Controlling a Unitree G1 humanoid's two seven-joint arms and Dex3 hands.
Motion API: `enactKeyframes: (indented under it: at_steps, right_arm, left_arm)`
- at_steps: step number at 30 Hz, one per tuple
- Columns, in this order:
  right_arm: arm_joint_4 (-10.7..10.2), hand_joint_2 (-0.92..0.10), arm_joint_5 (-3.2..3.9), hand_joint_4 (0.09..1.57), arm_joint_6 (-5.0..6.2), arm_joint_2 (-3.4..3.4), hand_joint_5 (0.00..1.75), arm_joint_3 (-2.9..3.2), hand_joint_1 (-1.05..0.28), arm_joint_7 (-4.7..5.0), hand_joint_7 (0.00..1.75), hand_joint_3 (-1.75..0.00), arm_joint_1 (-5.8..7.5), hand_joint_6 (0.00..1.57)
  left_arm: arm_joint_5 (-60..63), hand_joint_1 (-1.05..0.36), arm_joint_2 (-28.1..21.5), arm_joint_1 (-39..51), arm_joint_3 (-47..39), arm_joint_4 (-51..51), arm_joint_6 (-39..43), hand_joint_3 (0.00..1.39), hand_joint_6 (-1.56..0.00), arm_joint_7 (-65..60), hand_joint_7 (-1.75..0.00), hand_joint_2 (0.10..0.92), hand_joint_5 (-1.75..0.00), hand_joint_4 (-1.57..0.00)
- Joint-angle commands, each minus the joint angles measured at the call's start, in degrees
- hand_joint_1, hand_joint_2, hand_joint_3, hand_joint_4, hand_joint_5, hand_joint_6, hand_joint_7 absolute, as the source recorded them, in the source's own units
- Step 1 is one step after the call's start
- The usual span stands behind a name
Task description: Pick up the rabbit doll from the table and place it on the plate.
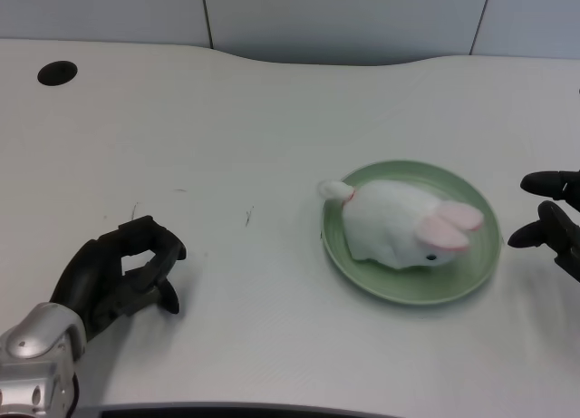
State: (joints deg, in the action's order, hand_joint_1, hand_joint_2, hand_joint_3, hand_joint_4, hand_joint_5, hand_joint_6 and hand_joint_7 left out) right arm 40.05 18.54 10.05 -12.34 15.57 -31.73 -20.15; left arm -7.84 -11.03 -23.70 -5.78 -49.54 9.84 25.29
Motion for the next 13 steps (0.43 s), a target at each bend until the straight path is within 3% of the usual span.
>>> enactKeyframes:
  at_steps: [1,6,13]
  right_arm:
    - [0.5,-0.92,0.05,0.33,0.31,-1.05,1.50,0.53,-0.31,0.31,1.08,-0.52,-0.50,0.33]
    - [-1.4,-0.92,-0.62,0.36,-1.13,-1.12,1.55,-0.11,-0.29,1.34,1.08,-0.51,-0.28,0.33]
    - [0.3,-0.92,-0.21,0.36,-1.09,-0.99,1.52,0.40,-0.29,0.89,1.07,-0.50,-1.05,0.33]
  left_arm:
    - [0.4,-0.59,-1.0,-0.5,-0.4,-1.3,0.5,0.57,-0.47,-0.2,-1.63,0.921,-1.75,-0.63]
    - [-0.8,-0.57,-0.9,-1.3,-1.4,-2.4,-0.1,0.59,-0.46,0.7,-1.66,0.921,-1.75,-0.63]
    - [-0.3,-0.58,-0.8,-1.4,-1.6,-2.9,0.1,0.58,-0.44,0.1,-1.67,0.921,-1.75,-0.62]
